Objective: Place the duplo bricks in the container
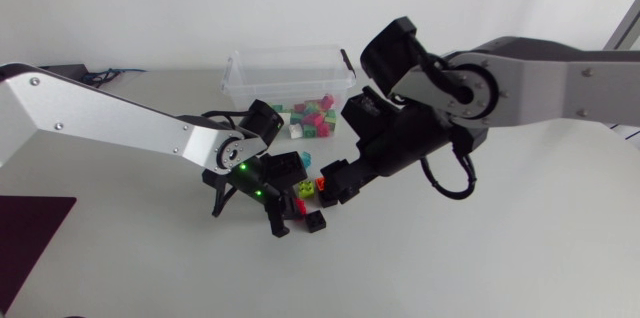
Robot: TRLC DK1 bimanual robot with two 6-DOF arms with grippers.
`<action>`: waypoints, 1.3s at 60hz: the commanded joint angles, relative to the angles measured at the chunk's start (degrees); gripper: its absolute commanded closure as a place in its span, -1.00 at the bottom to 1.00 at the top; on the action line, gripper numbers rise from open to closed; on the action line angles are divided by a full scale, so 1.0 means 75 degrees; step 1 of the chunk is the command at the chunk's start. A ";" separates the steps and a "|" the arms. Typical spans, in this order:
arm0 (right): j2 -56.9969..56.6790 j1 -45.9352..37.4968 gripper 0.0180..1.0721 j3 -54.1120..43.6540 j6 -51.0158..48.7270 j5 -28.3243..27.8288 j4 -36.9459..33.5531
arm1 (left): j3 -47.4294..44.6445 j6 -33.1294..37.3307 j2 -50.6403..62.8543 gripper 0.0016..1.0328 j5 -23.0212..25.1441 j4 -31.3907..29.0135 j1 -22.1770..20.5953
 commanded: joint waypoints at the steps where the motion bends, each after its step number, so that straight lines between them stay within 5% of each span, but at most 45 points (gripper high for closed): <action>1: 0.0421 -0.0017 -0.90 0.0077 0.0227 -0.0047 -0.0291 | -0.0111 -0.0042 -0.0250 0.62 0.0067 -0.0237 0.0224; 45: 0.3527 0.0920 -0.89 0.2339 0.0602 0.0187 -0.1815 | -0.0310 -0.1179 -0.2476 0.62 0.0618 -0.0190 0.1630; 68: 0.4570 0.0885 -0.72 0.3194 0.0895 0.0598 -0.2202 | 0.0194 -0.2281 -0.2734 0.62 0.0629 0.0584 0.2181; 78: 0.4745 0.0850 -0.48 0.3358 0.0989 0.0691 -0.2213 | 0.0393 -0.2644 -0.2722 0.62 0.0629 0.0900 0.2251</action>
